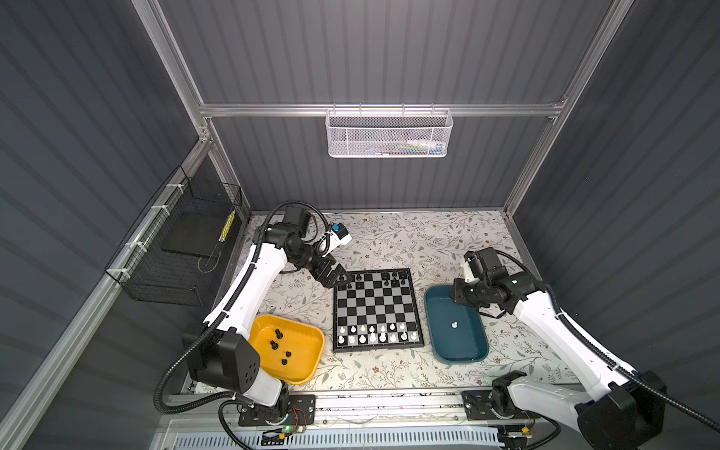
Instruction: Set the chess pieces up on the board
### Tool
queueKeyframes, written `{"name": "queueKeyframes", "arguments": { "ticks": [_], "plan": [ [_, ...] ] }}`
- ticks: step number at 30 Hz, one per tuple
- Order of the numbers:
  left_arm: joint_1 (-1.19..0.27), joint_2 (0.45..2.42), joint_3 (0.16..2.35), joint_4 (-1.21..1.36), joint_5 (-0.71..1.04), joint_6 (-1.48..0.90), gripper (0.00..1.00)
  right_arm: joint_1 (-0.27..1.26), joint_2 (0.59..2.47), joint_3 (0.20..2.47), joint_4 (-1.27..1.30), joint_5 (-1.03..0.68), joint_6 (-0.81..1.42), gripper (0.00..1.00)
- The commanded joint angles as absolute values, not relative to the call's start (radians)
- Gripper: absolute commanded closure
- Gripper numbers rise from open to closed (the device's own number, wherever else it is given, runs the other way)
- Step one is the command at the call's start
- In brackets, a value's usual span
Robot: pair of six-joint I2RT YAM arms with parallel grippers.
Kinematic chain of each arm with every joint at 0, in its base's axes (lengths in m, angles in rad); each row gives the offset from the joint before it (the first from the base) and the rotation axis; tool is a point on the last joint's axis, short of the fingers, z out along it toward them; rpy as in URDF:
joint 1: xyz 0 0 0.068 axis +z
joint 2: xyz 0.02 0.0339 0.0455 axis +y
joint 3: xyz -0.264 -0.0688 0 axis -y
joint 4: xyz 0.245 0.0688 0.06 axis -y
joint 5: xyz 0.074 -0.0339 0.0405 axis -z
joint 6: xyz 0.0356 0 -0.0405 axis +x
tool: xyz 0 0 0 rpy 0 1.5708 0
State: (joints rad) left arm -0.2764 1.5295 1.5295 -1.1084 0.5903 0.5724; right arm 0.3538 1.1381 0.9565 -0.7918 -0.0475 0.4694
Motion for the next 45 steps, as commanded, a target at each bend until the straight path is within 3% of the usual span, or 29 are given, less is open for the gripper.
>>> {"name": "queueKeyframes", "arguments": {
  "ticks": [1, 21, 35, 45],
  "plan": [
    [-0.281, 1.525, 1.541, -1.109, 0.567, 0.555, 0.01, 0.339, 1.126, 0.917, -0.776, -0.067, 0.466, 0.68],
    [-0.281, 1.552, 1.594, -1.132, 0.520, 0.589, 0.00, 0.318, 1.245, 0.988, -0.838, -0.026, 0.421, 0.68],
    [-0.281, 1.536, 1.462, -1.020, 0.496, 0.524, 0.00, 0.301, 1.292, 0.922, -0.864, -0.054, 0.398, 0.69],
    [-0.281, 1.577, 1.585, -1.100, 0.510, 0.570, 0.00, 0.301, 1.316, 0.844, -0.815, -0.049, 0.414, 0.71]
  ]
}}
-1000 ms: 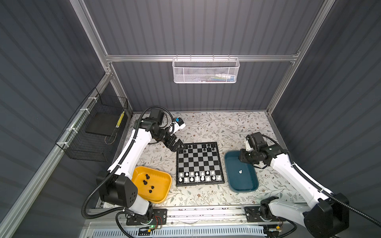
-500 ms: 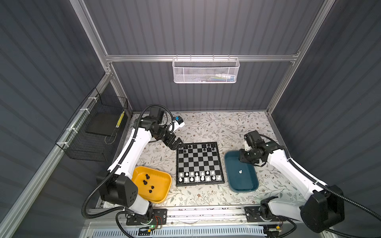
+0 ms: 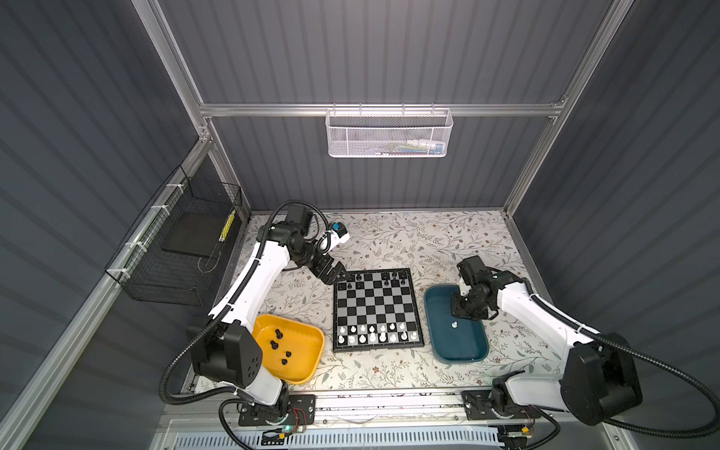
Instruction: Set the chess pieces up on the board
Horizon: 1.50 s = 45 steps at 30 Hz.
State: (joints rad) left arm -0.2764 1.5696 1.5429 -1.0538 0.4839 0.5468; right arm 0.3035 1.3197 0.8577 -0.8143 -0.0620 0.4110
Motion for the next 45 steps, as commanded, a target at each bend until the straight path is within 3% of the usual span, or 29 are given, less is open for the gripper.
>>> {"name": "queueKeyframes", "arguments": {
  "ticks": [1, 32, 45],
  "plan": [
    [-0.281, 1.580, 1.585, -1.100, 0.514, 0.572, 0.01, 0.301, 1.316, 0.842, -0.816, -0.051, 0.412, 0.71],
    [-0.287, 1.612, 1.583, -1.104, 0.571, 0.565, 0.01, 0.304, 1.436, 0.779, -0.707, -0.042, 0.453, 0.72],
    [-0.286, 1.616, 1.573, -1.100, 0.563, 0.561, 0.00, 0.303, 1.462, 0.779, -0.704, -0.042, 0.436, 0.77]
  ]
}}
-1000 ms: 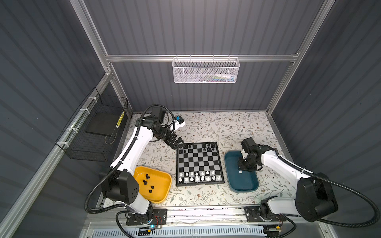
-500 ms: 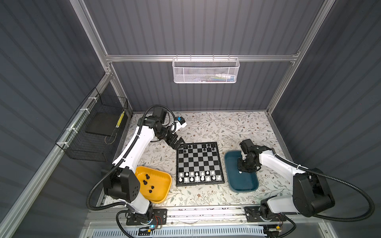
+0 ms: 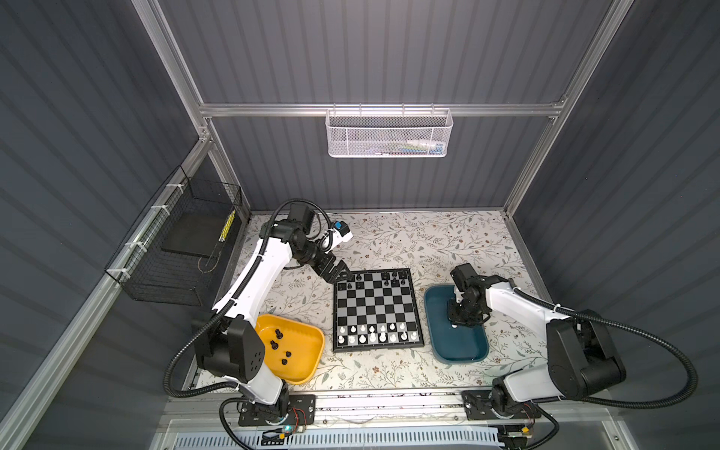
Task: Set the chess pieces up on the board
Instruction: 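Close the right gripper on the white pawn and lift it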
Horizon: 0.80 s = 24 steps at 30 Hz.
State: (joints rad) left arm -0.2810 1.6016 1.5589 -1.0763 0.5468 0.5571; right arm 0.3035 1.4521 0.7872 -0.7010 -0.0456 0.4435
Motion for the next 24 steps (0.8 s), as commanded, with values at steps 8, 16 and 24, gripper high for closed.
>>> {"name": "queueKeyframes", "arguments": {
  "ticks": [8, 16, 24],
  "plan": [
    [-0.287, 1.615, 1.569, -1.101, 0.564, 0.562, 0.01, 0.303, 1.467, 0.779, -0.704, -0.040, 0.434, 0.80],
    [-0.287, 1.617, 1.569, -1.101, 0.561, 0.561, 0.01, 0.304, 1.463, 0.778, -0.704, -0.039, 0.433, 0.80],
    [-0.288, 1.618, 1.568, -1.104, 0.553, 0.560, 0.01, 0.303, 1.470, 0.776, -0.699, -0.043, 0.433, 0.81]
  ]
}}
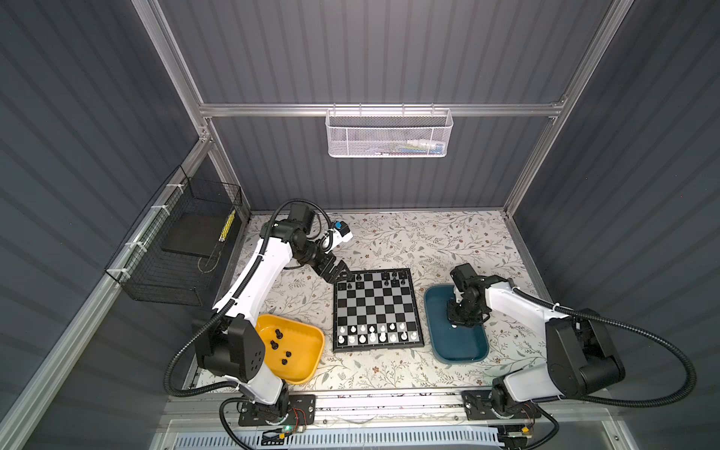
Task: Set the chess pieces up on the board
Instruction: 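Close the right gripper on the white pawn and lift it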
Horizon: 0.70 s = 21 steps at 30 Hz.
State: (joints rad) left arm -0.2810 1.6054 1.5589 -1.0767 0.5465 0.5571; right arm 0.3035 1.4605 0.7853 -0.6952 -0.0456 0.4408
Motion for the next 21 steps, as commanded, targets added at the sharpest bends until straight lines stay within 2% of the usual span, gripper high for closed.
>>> {"name": "queueKeyframes", "arguments": {
  "ticks": [1, 9, 21],
  "plan": [
    [-0.288, 1.618, 1.568, -1.104, 0.551, 0.561, 0.01, 0.303, 1.467, 0.775, -0.700, -0.042, 0.433, 0.81],
    [-0.288, 1.618, 1.569, -1.104, 0.554, 0.560, 0.00, 0.303, 1.471, 0.776, -0.702, -0.045, 0.430, 0.84],
    [-0.288, 1.618, 1.568, -1.101, 0.555, 0.558, 0.01, 0.304, 1.469, 0.775, -0.701, -0.040, 0.431, 0.81]
  ]
}}
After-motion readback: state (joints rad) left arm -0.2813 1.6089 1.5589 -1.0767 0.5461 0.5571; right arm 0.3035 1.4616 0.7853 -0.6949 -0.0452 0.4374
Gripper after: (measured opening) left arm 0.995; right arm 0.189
